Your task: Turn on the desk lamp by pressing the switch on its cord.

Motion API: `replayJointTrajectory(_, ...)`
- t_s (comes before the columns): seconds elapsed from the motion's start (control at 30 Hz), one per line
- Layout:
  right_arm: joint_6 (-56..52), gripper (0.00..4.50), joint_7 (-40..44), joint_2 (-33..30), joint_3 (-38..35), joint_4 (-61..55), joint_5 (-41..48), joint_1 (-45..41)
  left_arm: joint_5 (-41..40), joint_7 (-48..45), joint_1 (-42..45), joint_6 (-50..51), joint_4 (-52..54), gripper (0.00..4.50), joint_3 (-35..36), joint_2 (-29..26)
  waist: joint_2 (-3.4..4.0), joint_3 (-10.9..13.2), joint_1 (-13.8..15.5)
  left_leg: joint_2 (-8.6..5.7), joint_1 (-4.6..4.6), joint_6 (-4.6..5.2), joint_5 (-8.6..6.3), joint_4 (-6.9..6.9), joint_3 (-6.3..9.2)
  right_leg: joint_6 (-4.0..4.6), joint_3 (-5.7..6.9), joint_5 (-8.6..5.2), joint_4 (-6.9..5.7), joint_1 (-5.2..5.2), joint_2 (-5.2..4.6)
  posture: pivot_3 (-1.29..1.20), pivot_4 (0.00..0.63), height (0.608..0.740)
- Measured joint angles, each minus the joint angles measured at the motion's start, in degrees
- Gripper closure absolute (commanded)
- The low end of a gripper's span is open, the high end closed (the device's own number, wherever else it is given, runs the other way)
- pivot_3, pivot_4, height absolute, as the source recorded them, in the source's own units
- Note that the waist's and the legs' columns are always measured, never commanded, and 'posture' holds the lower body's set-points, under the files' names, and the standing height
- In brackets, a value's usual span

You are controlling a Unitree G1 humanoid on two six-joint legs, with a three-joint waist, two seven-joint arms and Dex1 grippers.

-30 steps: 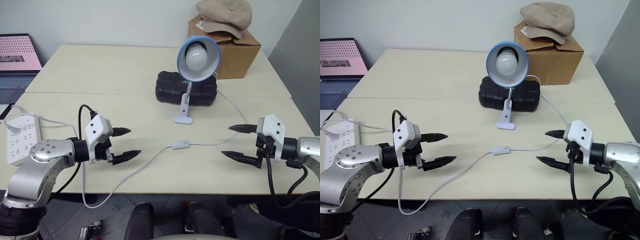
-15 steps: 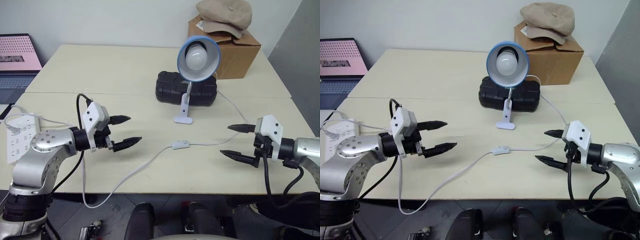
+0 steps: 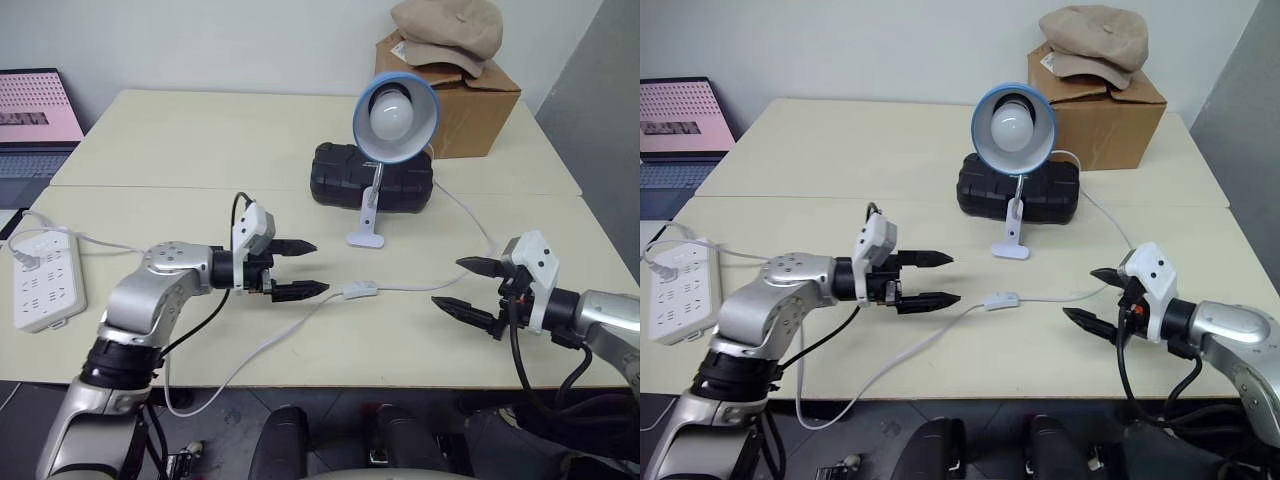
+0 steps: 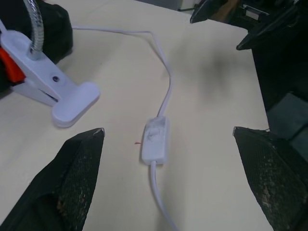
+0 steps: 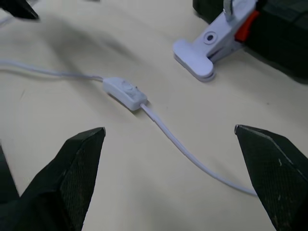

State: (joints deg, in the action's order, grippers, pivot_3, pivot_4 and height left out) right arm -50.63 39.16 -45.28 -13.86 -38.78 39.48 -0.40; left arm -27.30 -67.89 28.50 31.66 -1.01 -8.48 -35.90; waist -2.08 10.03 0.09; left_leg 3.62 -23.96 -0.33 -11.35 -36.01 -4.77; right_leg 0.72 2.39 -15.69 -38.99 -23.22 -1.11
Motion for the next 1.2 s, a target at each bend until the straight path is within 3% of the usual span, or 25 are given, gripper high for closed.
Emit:
replayJointTrajectory(0.4,-6.0,0.00,-8.0,0.7,-5.9,-10.0,6.9,7.0,8.4,-4.0,5.2,-8.2,-18.8,0.05,-7.3,9.0,-0.03,0.0,-0.1,-0.02,-0.04,0.01,0.00,-0.04,0.02,-0.05,-0.01,0.03,0.02,-0.01,0.02,0.00,0.150,0.740)
replayJointTrajectory(1.0,-6.4,0.00,-13.6,-0.9,-7.3,-12.3,13.1,8.1,14.3,-6.7,8.3,-11.2,-24.2,0.05,-8.4,12.2,-0.05,0.0,0.3,-0.08,-0.05,0.04,0.01,-0.09,0.05,-0.17,-0.02,0.10,0.05,0.04,-0.04,0.00,0.150,0.740)
replayJointTrajectory(1.2,-6.4,0.00,-14.6,-1.3,-7.3,-12.3,13.7,7.7,16.8,-6.5,9.4,-12.1,-24.2,1.14,-9.3,12.2,-0.05,0.0,0.3,-0.08,-0.07,0.04,0.01,-0.09,0.05,-0.17,-0.02,0.10,0.08,0.04,-0.04,0.00,0.150,0.740)
